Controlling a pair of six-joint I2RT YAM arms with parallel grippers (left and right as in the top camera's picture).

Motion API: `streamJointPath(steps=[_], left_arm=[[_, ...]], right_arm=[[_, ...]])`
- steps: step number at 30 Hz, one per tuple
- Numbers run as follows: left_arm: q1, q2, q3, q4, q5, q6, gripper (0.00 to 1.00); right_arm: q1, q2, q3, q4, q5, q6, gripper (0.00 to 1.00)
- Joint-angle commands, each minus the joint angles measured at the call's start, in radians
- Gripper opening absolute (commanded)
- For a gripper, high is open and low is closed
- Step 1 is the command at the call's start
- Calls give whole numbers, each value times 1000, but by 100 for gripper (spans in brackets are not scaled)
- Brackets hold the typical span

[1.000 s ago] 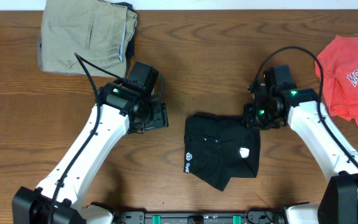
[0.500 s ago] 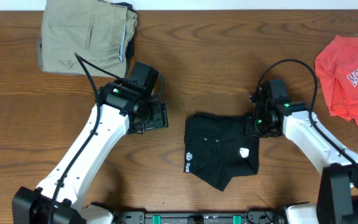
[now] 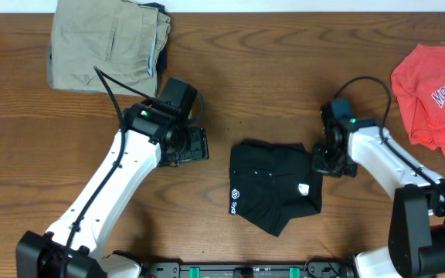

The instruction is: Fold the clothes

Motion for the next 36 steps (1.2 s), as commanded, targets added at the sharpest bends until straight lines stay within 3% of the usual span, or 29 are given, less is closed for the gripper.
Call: streamJointPath(steps=[1, 4, 7, 11, 14, 21, 29, 36], left_arm=[[3, 10, -35, 3, -13, 13, 70], [3, 10, -61, 21, -12, 13, 71], [3, 10, -87, 43, -12, 12, 71], [3, 10, -96, 67, -12, 12, 70], [3, 10, -95, 85, -12, 12, 70], [3, 10, -96, 85, -12, 12, 70], [3, 10, -95, 85, -12, 12, 71], [3, 10, -96, 85, -12, 12, 71]], right_arm=[[-14, -4, 149, -96, 71, 35, 1], [-10, -18, 279, -242, 48, 30, 1], [8, -36, 366, -332, -92, -78, 1], [59, -50, 365, -345, -385, -270, 1], [117, -49, 319, -349, -431, -318, 2], [235, -49, 102, -268, -462, -276, 1], [223, -49, -51, -249, -395, -261, 9], [195, -49, -79, -249, -118, -7, 10]])
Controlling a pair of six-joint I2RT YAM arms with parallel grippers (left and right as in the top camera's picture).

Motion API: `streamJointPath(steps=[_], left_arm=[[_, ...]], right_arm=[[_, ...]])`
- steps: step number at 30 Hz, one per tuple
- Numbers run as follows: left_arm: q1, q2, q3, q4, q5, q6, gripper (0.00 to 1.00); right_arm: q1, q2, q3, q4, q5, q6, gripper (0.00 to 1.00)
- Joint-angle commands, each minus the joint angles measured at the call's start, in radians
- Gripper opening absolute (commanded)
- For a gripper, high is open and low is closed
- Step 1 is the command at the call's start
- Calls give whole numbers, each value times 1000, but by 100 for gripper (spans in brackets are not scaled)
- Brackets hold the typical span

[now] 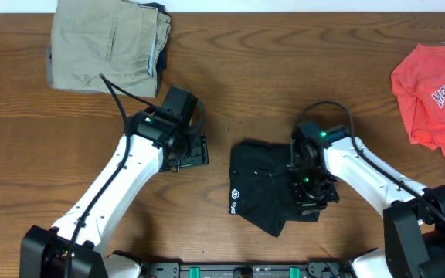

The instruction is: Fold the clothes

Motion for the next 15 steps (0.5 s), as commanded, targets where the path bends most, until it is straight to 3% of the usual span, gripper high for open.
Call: streamJointPath(steps=[1, 6, 9, 14, 15], left_arm=[[3, 10, -4, -2, -12, 9, 71], [3, 10, -4, -3, -12, 9, 71], [3, 10, -4, -3, -13, 9, 71], [3, 10, -4, 3, -1, 10, 72], [4, 11, -4, 7, 11, 12, 91]], right_arm=[[-35, -7, -3, 6, 166, 161, 10], [-98, -7, -1, 24, 266, 232, 10], [-150, -7, 21, 13, 264, 232, 4], [-228, -10, 154, -67, 264, 214, 1], [-241, -11, 189, -71, 265, 198, 1]])
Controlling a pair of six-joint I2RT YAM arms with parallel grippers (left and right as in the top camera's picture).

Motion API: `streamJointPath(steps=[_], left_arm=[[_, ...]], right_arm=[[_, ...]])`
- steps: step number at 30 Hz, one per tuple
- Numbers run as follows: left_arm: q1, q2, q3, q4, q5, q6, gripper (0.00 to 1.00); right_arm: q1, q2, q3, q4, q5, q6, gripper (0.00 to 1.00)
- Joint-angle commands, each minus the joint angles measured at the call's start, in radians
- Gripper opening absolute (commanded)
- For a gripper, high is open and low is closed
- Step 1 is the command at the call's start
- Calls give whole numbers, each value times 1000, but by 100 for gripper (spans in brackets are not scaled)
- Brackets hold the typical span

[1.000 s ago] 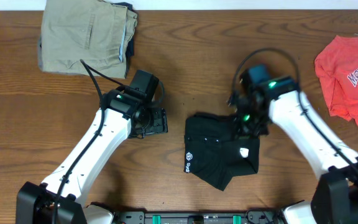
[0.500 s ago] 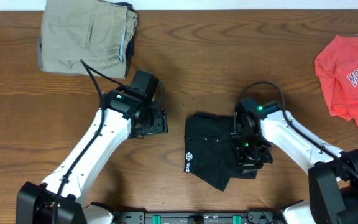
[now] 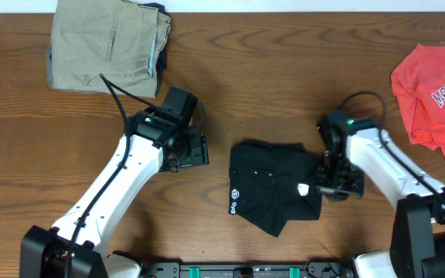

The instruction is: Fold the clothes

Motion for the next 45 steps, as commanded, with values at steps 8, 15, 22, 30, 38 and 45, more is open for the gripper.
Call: streamJointPath(steps=[8, 15, 22, 30, 38, 45], left_arm=[[48, 11, -4, 54, 228, 113, 98], [132, 11, -5, 39, 220, 196, 98], [237, 11, -13, 56, 279, 299, 98], [243, 11, -149, 160, 621, 411, 98], [243, 47, -362, 460, 819, 322, 98], [221, 196, -379, 590, 892, 266, 98]], right_arm=[[-188, -13, 264, 158, 117, -16, 99], [-312, -13, 263, 259, 223, -16, 99], [-340, -13, 263, 259, 220, -16, 99], [-340, -13, 263, 259, 220, -16, 99], [-340, -13, 263, 259, 220, -16, 99], [-340, -13, 263, 259, 220, -16, 99]])
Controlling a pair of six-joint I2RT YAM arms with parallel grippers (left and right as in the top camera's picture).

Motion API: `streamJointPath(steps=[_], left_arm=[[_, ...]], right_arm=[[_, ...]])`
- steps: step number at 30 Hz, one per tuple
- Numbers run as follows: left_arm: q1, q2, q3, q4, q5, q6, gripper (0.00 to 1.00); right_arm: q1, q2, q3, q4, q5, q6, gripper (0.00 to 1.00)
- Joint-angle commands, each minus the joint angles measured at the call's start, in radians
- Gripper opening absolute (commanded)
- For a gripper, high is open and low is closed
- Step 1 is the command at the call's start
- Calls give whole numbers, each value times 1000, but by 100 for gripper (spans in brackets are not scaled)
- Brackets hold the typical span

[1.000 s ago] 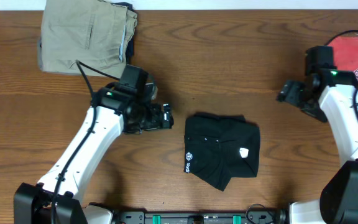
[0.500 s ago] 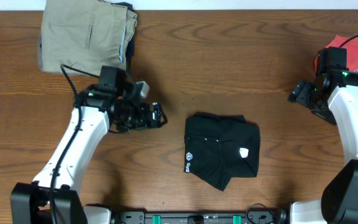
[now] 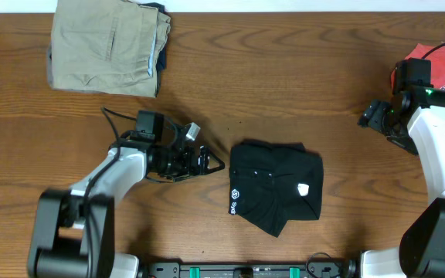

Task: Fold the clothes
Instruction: 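Grasp the left edge of the folded black shirt with the left gripper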

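A black shirt (image 3: 275, 185) lies folded into a compact, roughly square shape at the table's middle front, with white logos on top and one corner sticking out at its lower edge. My left gripper (image 3: 209, 161) sits low just left of it and points at it without touching; its jaws are too small to read. My right gripper (image 3: 371, 116) is far off to the right, beside a red printed T-shirt (image 3: 439, 85) that lies unfolded at the right edge. Nothing shows in either gripper.
A folded khaki garment (image 3: 107, 46) rests on a dark one at the back left corner. The brown wooden table (image 3: 284, 77) runs across the whole view. The right arm's white link lies over the red shirt's lower part.
My right gripper has left the black shirt's right edge and now sits back right, beside the red T-shirt. The left arm has drawn back and turned, lying lower. The shirt's right side lies flatter.
First my right gripper was at the black shirt's upper right corner while the left waited to its left. Then the right was over the shirt's right half, then at its right edge. Now both are off the shirt, which lies folded and squarer.
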Motion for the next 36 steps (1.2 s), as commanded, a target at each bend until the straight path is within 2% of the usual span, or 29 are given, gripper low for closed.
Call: streamJointPath(steps=[1, 8, 17, 22, 32, 36], left_arm=[[-23, 73, -5, 45, 101, -45, 98], [-106, 184, -5, 103, 110, -73, 98], [-187, 191, -5, 182, 103, -96, 98], [-190, 191, -5, 243, -1, -224, 98], [-214, 191, -5, 282, -66, -275, 98], [-245, 191, -5, 287, -129, -333, 98]], right_arm=[[-4, -13, 8, 1, 18, -4, 99], [-4, -13, 8, 1, 18, -4, 99], [-4, -13, 8, 1, 18, -4, 99], [-4, -13, 8, 1, 18, -4, 99], [-4, -13, 8, 1, 18, -4, 99], [-4, -13, 8, 1, 18, -4, 99]])
